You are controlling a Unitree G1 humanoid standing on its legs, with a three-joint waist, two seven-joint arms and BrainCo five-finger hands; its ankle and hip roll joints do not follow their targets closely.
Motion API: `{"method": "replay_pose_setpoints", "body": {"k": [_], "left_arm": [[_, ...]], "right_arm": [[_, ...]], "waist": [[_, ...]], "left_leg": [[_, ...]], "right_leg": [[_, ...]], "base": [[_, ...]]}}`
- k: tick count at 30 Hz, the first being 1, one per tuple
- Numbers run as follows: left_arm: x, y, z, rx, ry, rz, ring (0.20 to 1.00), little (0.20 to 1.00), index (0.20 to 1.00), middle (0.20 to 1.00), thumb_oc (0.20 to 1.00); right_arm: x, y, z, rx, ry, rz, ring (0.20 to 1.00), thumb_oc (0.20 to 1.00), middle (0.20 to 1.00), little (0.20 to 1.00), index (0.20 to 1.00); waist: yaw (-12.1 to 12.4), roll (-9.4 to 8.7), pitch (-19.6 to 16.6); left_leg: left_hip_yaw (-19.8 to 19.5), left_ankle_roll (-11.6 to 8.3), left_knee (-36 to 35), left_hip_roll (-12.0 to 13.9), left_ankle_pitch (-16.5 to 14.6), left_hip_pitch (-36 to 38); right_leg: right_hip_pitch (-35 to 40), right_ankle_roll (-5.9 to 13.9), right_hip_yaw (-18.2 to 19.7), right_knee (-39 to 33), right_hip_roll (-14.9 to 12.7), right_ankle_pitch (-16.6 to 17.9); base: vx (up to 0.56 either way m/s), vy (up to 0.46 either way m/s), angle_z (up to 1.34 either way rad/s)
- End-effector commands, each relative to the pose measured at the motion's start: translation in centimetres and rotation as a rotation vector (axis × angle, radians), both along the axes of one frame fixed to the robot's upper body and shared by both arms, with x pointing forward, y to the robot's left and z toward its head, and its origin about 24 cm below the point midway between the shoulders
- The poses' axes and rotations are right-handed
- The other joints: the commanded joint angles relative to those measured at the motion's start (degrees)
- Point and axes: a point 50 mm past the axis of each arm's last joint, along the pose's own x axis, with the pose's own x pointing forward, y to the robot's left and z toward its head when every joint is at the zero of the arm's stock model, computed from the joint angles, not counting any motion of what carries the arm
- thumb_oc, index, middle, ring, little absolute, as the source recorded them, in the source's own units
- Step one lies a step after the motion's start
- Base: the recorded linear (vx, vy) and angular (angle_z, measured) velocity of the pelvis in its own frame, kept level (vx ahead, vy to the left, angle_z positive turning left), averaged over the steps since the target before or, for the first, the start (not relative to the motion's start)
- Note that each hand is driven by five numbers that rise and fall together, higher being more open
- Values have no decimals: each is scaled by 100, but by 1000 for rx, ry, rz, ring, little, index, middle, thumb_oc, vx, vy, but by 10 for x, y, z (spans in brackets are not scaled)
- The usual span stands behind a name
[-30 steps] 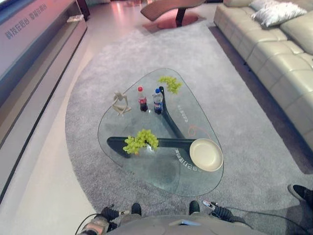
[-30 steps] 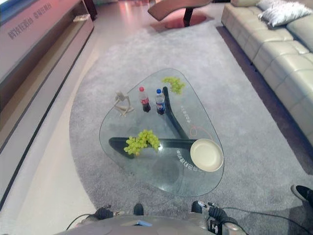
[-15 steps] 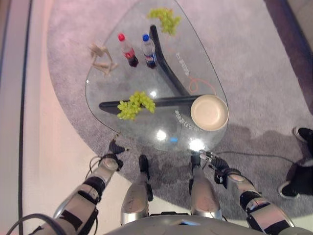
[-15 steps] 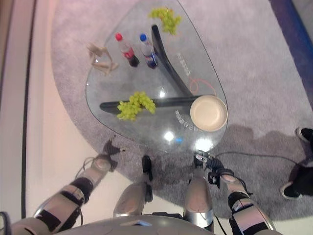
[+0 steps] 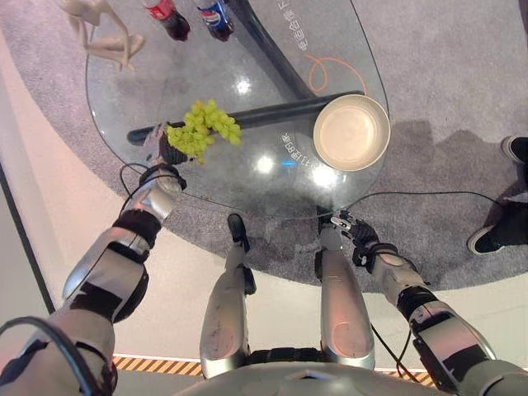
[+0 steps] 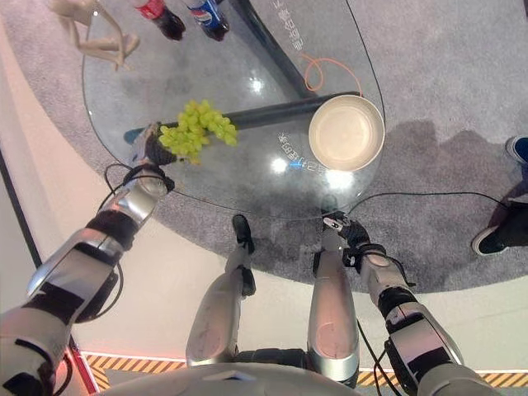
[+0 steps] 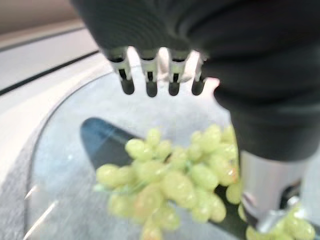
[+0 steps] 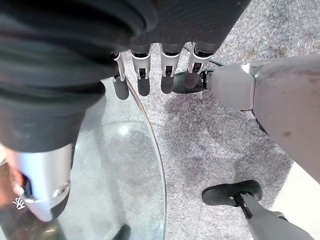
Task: Pick up fruits into the plate
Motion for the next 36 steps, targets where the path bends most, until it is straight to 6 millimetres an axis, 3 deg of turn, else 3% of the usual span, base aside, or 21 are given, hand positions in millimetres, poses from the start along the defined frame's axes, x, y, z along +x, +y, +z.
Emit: {"method": "replay_pose_setpoints", "body": {"k": [1, 15, 36], "left_arm": [[-9, 55, 24, 61, -52, 252, 1000, 1000, 1000, 1000, 1000], [-5, 64, 67, 174, -75, 393, 1000, 1000, 1000, 1000, 1000], [-7, 71, 91, 316, -47, 491, 1000, 1000, 1000, 1000, 1000]], "right_arm": [[-4, 18, -5, 73, -16, 10, 1000, 1000, 1000, 1000, 1000], [7, 35, 13, 197, -111, -15, 1000, 1000, 1000, 1000, 1000], [12, 50, 27, 344, -196, -9, 1000, 1000, 1000, 1000, 1000]], "waist": [[-9, -499, -78], [-170, -684, -78], [-323, -961, -78]], "left_leg": [[-210, 199, 742, -376, -489, -632], [-238, 172, 1155, -387, -525, -1430], [-306, 198, 1609, -469, -633, -2298]], "right_leg": [[-600, -245, 105, 799, 311, -433], [-1344, -287, 144, 1106, 493, -463], [-2081, -323, 235, 1281, 681, -353]], "base": [[-11, -59, -4], [-3, -26, -2], [0, -2, -1]]}}
